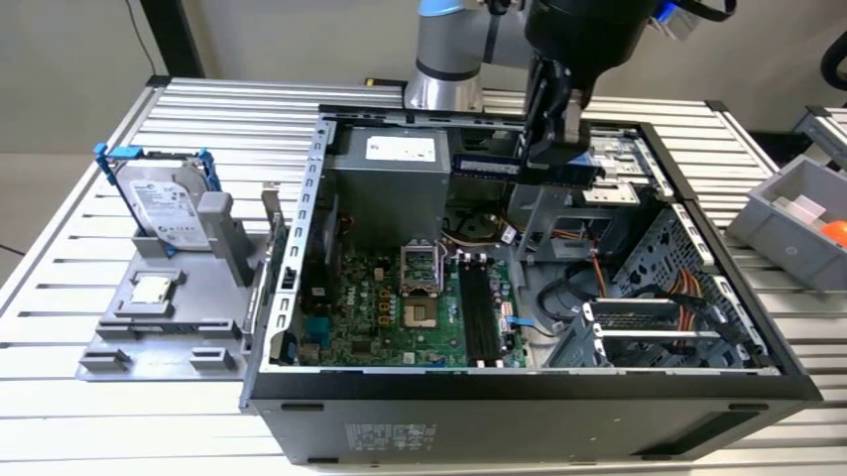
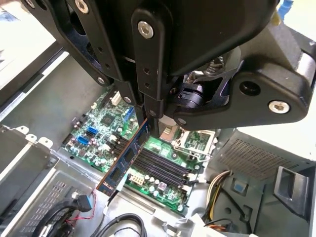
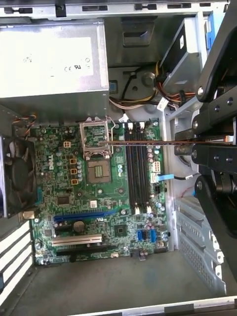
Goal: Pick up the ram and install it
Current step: 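Pick up the ram and move it above insertion slot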
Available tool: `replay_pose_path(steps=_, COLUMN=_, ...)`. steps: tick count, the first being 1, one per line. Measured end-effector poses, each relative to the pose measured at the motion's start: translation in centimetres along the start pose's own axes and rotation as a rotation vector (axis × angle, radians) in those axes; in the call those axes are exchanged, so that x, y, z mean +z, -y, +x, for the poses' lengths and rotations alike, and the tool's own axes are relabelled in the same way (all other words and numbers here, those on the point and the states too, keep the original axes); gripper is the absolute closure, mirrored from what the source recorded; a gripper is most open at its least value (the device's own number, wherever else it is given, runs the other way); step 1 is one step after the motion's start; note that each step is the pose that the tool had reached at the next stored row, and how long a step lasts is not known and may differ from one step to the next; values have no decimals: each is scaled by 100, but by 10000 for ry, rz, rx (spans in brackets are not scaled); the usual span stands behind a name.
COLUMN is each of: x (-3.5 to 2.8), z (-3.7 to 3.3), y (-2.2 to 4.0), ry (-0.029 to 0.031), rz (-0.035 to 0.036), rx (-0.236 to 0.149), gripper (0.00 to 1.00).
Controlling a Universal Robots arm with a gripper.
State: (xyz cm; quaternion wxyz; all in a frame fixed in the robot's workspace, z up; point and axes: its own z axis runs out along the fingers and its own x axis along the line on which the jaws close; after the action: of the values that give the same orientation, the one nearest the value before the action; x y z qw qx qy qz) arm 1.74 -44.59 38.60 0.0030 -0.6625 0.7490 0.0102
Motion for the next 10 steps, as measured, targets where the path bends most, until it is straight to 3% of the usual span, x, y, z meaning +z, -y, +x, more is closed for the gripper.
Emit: replay_pose_path(steps=10, x=2, z=0, y=0, ry=12, rz=17, rx=961, gripper=100)
